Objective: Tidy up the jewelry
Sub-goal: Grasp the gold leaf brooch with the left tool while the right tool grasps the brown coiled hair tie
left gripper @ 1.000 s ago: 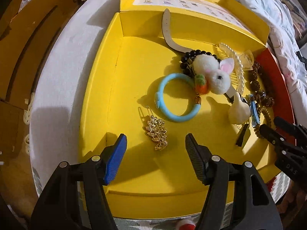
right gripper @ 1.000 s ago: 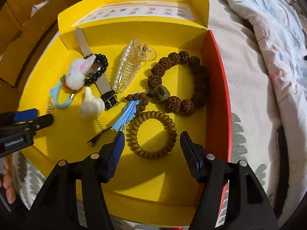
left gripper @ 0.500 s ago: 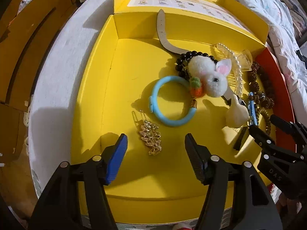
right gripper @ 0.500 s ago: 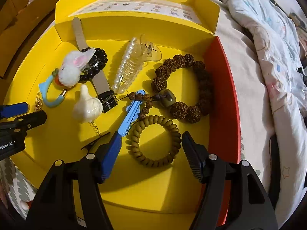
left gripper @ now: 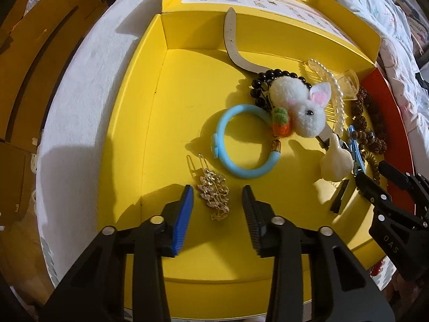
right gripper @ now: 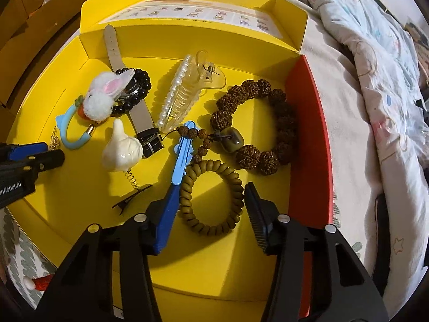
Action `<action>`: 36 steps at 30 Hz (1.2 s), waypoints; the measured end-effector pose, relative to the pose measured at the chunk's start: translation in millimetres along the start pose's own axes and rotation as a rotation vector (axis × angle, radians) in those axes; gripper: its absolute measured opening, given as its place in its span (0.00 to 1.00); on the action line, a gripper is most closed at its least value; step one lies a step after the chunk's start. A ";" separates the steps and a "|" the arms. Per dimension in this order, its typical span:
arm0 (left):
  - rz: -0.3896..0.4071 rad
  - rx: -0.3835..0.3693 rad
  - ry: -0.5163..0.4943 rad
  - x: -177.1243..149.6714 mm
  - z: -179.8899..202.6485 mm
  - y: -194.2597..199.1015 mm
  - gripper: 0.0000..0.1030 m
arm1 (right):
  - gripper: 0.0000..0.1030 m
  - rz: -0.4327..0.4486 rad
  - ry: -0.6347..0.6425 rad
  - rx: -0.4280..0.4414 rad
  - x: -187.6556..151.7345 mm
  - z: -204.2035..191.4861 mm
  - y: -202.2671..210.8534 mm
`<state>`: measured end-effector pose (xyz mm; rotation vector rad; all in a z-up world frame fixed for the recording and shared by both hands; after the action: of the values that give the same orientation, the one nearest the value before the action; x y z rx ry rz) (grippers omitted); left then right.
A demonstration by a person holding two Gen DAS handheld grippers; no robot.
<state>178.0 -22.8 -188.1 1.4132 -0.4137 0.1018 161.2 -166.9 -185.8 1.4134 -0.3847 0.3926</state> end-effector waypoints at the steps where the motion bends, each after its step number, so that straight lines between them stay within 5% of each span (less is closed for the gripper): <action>1: 0.000 0.002 0.004 1.1 -1.0 -0.8 0.29 | 0.47 0.001 0.006 -0.005 0.0 -0.4 0.4; 13: 0.007 -0.025 0.049 10.7 -10.5 -0.2 0.22 | 0.33 0.004 -0.024 0.019 -0.9 4.3 8.7; 14: 0.008 -0.028 0.050 9.9 -11.8 0.4 0.22 | 0.13 0.006 -0.028 0.030 -0.1 3.6 9.8; 15: 0.011 -0.028 0.052 10.9 -12.5 0.7 0.22 | 0.06 -0.001 -0.041 0.045 -0.5 3.5 10.8; 36: 0.066 -0.046 0.063 0.1 -11.1 33.1 0.22 | 0.06 0.005 -0.086 0.121 1.9 4.5 24.0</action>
<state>170.2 -6.5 -158.2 1.3482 -0.4084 0.1890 151.1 -168.5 -163.5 1.5515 -0.4405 0.3648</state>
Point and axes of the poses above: each gripper's, at about its wrist camera, not at the fingertips, and y roughly against the way its jaws point, z to its right, x to its top, the point moved 8 cm from there along -y, roughly the way its jaws point, and after that the axes turned 7 degrees about z, right-handed, at the moved point
